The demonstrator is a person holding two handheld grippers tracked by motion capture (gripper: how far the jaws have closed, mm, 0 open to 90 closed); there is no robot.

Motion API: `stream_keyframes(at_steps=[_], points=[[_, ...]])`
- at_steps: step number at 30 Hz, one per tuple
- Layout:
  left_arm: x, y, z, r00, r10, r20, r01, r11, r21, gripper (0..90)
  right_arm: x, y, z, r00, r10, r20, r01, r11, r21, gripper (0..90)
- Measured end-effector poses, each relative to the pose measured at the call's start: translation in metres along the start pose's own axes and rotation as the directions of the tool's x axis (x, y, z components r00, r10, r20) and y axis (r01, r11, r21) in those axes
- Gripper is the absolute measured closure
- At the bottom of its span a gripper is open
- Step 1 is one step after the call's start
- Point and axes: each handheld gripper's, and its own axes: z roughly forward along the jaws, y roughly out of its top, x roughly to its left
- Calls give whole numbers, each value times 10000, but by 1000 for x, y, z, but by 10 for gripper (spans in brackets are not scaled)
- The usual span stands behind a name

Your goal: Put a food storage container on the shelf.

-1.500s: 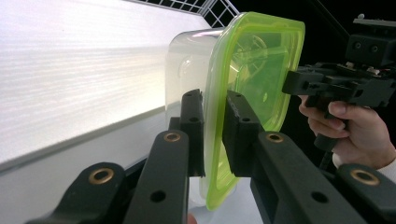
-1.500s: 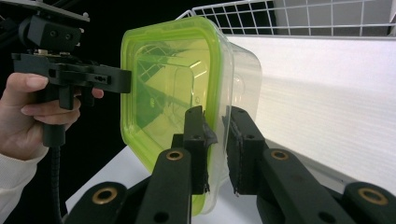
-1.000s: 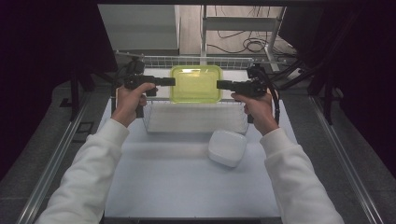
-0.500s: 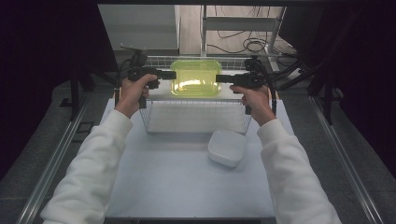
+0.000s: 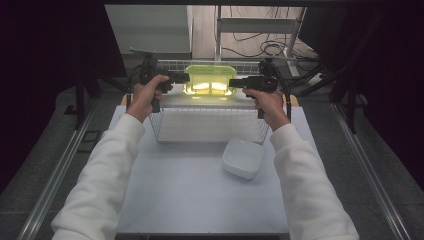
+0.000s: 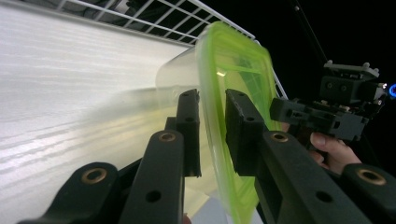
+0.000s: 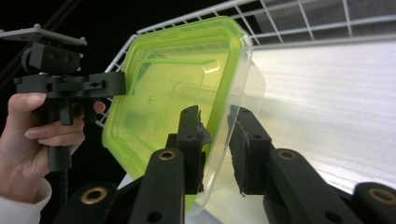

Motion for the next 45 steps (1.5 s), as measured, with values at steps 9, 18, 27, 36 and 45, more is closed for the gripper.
stream_keyframes(at_steps=[9,18,27,36,45], points=[[5,2,8,9992,-326,-247,324,9994,-78,724,-9,5,7,9928,1190,-101,-1190,9929,36,700],[5,0,12,9979,-231,-599,222,9996,-168,597,-10,4,8,9898,1423,39,-1423,9898,-65,584],[-15,-2,1,9945,469,-942,-537,9960,-712,370,5,6,-3,9962,316,817,-248,9962,-830,380],[-43,-10,-20,9654,1907,-1776,-2082,9743,-857,281,21,3,-24,9920,-739,1027,847,9909,-1046,317],[-62,-53,-48,9219,3325,-1988,-3483,9361,-494,294,34,-27,-55,9599,-2530,1205,2620,9628,-655,276]])
